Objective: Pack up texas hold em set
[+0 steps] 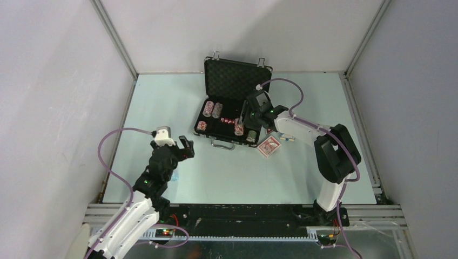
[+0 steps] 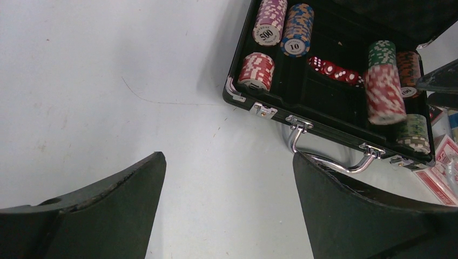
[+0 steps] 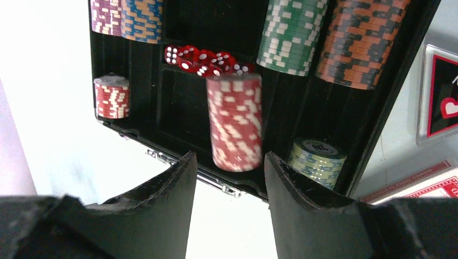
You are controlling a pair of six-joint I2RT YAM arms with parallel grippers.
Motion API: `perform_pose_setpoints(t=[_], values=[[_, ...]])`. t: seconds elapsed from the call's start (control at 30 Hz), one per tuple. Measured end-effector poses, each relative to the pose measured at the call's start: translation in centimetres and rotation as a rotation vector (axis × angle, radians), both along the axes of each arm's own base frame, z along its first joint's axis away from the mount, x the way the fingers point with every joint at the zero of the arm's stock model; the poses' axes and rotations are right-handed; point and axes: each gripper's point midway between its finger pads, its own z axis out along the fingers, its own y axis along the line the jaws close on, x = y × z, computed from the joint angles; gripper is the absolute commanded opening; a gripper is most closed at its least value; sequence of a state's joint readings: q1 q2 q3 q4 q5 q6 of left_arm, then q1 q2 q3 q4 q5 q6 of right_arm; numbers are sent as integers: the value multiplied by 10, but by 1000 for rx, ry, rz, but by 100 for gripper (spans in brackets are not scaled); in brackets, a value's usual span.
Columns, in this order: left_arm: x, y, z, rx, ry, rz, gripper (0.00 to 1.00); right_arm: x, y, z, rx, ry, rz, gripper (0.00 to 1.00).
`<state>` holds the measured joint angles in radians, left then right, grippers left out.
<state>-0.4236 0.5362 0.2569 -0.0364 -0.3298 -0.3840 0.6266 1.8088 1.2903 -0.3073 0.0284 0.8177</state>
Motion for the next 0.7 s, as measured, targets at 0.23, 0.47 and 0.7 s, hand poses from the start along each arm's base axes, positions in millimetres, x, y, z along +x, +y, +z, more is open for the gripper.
perform_pose_setpoints(t=[0.23,0.47,0.7], values=[[0,0,-1,2,3,0,95,10,4,4,13,-25,-22,56],[0,0,-1,2,3,0,95,12,1,1,-7,-37,-18,64],[0,0,-2,3,7,0,95,23,26,26,-39,-107,39,79]])
